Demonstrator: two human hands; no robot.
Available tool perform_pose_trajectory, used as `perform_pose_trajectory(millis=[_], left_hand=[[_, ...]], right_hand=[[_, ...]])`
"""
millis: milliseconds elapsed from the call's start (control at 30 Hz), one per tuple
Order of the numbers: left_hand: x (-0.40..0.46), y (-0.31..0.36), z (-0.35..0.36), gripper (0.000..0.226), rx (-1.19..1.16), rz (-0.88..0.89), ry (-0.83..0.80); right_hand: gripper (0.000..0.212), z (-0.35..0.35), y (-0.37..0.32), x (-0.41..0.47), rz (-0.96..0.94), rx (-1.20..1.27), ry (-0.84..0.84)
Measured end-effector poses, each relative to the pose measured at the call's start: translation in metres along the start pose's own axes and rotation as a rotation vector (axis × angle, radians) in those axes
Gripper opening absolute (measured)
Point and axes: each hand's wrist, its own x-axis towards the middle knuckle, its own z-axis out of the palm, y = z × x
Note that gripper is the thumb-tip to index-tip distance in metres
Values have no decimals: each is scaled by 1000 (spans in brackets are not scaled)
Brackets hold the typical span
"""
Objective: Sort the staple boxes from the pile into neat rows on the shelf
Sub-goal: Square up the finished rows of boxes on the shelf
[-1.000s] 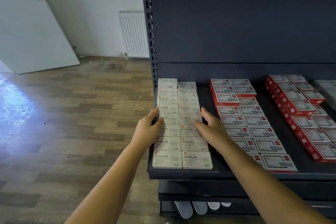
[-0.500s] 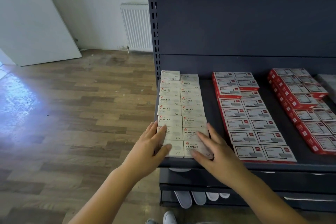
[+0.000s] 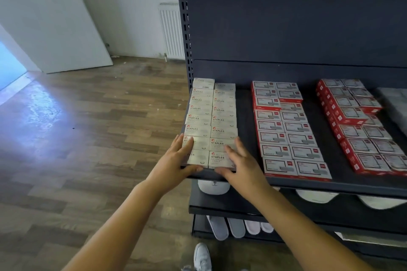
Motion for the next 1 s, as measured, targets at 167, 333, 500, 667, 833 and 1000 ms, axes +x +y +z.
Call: perform_pose_trajectory(millis=[167, 333, 500, 667, 833, 1000], left_hand=[[10, 2, -9, 115, -167, -143, -39], [29, -12, -13, 156, -105, -220, -176], [41, -20, -15, 158, -23, -187, -236], [39, -21, -11, 151, -36, -178, -234], [38, -27, -10, 152, -69, -142, -245], [39, -34, -9, 152, -95, -116, -230]], right_hand=[[105, -9, 3, 7, 80, 50, -57], [127, -18, -5, 24, 184, 59, -198], [131, -17, -14, 30, 230, 15, -193], [131, -15, -14, 31, 263, 47, -181], [128, -14, -14, 29, 254, 87, -147], [126, -12, -14, 28, 279, 127, -149]])
